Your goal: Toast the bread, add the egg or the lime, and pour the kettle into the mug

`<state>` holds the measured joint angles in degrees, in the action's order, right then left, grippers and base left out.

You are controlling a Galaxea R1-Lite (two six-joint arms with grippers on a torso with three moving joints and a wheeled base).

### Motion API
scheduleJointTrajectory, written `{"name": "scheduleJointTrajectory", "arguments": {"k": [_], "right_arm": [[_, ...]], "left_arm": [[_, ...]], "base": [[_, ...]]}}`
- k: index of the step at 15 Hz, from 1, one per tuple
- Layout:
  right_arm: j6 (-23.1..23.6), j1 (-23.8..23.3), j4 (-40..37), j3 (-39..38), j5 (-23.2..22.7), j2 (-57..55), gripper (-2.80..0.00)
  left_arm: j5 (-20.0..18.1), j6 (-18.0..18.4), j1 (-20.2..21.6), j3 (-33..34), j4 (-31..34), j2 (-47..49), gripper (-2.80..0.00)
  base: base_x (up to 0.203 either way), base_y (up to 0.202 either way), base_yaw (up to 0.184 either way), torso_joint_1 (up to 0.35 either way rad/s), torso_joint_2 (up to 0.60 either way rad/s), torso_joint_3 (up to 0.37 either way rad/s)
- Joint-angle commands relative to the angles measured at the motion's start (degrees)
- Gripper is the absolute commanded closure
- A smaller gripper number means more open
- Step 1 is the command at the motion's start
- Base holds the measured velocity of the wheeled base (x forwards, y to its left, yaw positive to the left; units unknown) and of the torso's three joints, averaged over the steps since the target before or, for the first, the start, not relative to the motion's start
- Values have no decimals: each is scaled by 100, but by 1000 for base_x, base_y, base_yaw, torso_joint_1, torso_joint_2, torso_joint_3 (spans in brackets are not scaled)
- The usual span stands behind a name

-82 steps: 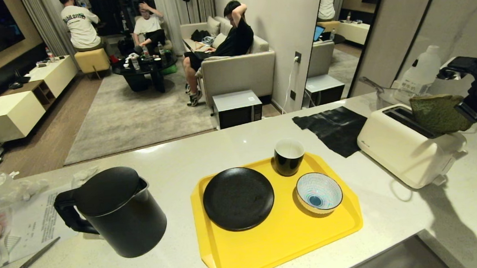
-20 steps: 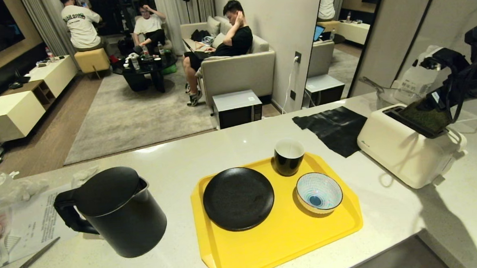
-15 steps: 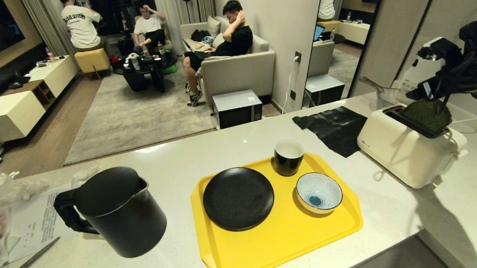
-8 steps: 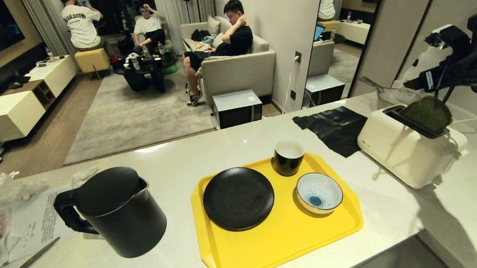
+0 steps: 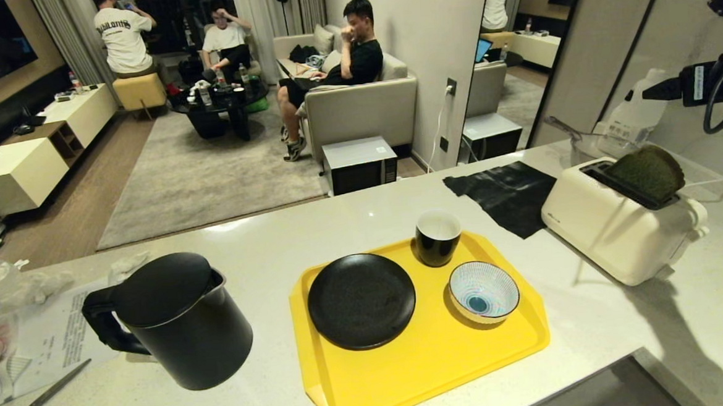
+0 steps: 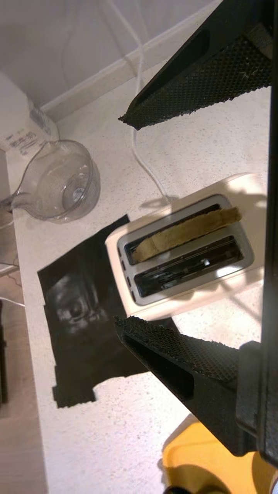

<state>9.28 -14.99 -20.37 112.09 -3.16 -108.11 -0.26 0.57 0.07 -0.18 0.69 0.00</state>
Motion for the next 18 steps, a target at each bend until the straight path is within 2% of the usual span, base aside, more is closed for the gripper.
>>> {"name": "scheduleJointTrajectory", "arguments": {"k": [1,6,11,14,18], "right_arm": [[-133,-47,-5,-142,15,151,0],[-120,-359,24,-350,484,10,0],[-131,-831,42,-1062,488,34,0],[-154,-1031,42,-1653,372,166,0],[-88,-1410,22,-2380,-216,562,0]], "left_arm": [[0,-4,1,1,2,-18,0],[9,-57,1,1,2,-18,0],[9,-57,1,1,2,-18,0],[9,-48,1,1,2,-18,0],[9,-54,-5,1,2,-18,0]], "base": [[0,0,0,0,0,0],[0,0,0,0,0,0],[0,0,0,0,0,0],[0,0,0,0,0,0],[0,0,0,0,0,0]]}}
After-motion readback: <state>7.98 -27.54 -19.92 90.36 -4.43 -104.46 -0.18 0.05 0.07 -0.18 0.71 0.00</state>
